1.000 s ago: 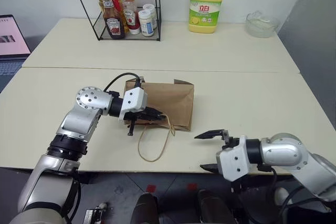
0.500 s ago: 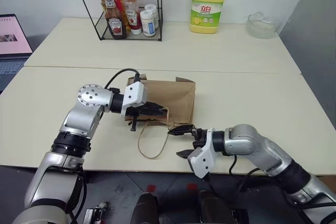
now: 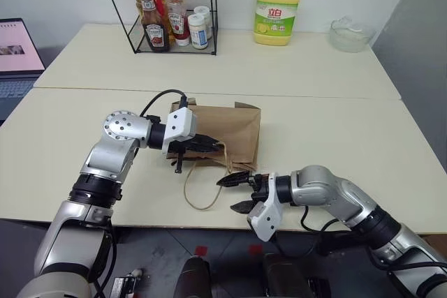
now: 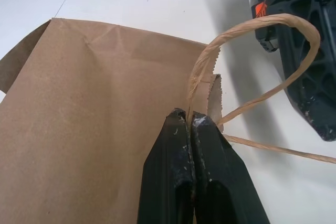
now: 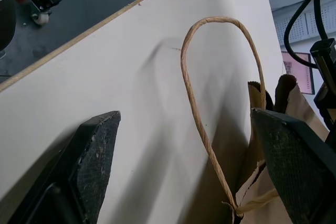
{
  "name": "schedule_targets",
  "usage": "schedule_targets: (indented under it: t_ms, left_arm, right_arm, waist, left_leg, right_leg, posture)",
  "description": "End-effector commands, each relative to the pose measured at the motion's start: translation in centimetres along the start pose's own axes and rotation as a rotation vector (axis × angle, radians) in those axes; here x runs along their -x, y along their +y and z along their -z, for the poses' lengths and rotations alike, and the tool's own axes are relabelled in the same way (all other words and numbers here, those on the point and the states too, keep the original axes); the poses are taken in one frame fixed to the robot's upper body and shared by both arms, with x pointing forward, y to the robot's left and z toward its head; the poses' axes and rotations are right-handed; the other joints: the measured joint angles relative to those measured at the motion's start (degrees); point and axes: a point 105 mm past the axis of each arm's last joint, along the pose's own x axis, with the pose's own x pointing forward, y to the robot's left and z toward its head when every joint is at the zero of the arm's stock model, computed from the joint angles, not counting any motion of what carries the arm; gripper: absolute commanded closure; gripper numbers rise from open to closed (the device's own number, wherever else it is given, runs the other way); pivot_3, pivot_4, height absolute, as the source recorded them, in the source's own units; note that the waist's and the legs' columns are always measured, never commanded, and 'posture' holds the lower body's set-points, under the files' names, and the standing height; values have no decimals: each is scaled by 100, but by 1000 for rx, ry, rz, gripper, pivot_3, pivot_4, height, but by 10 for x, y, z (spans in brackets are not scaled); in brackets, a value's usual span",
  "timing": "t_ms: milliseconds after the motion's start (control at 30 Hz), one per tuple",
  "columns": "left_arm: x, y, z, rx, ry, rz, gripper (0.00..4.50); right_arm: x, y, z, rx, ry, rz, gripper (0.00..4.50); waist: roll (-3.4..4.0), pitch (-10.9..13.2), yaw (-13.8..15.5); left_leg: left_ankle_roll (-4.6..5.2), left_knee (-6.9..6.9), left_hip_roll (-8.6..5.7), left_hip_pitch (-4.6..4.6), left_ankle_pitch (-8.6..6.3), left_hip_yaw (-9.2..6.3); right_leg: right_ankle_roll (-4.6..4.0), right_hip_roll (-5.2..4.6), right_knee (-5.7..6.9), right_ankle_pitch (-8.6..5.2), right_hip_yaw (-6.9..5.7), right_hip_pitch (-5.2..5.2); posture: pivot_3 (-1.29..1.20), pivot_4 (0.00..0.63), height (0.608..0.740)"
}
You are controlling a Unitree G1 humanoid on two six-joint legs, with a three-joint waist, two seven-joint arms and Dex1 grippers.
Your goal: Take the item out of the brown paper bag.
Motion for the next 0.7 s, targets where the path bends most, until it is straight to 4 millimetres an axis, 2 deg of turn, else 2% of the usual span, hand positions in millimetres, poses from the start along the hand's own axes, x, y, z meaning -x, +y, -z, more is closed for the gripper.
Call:
schedule_targets:
  t_ms: [33, 267, 367, 500, 633, 700]
  left_arm:
    - [2, 7, -11, -54, -15, -20, 4485]
    - [1, 8, -13, -58, -16, -22, 4485]
    - [1, 8, -14, -60, -17, -23, 4500]
    - [2, 9, -15, -60, -18, -30, 4500]
    - [2, 11, -19, -62, -24, -39, 4500]
    - [2, 14, -21, -64, -27, -47, 4500]
  right_arm:
    - [-7, -3, 2, 16, 7, -5, 323]
    - [-22, -6, 10, 10, 37, -16, 323]
    - [-24, -2, 14, -23, 57, -28, 850]
    - [-24, 9, 14, -65, 68, -44, 2297]
    - [-24, 12, 17, -84, 79, -52, 3848]
    - [-24, 14, 19, -91, 86, -60, 4476]
  waist:
    - [0, 0, 0]
    - [0, 0, -11]
    - [0, 0, -10]
    - [0, 0, -10]
    - [0, 0, -9]
    - [0, 0, -10]
  left_leg:
    - [0, 1, 0, 0, 0, -3]
    - [-1, 11, 1, 0, 1, -16]
    - [-1, 12, 0, 0, 1, -21]
    - [0, 15, 0, 0, 0, -23]
    - [1, 16, 0, 0, 0, -24]
    - [1, 16, 0, 0, 0, -25]
  right_leg:
    - [0, 0, 1, 0, -4, 1]
    - [-1, 1, 7, 0, -15, 6]
    - [-1, 1, 7, 0, -20, 11]
    - [-1, 1, 7, 0, -22, 14]
    - [-1, 1, 8, 0, -23, 15]
    - [-1, 2, 9, 0, -25, 15]
  posture:
    - [0, 150, 740]
    - [0, 150, 740]
    - [0, 150, 740]
    - [0, 150, 740]
    - [0, 150, 740]
    - [0, 150, 740]
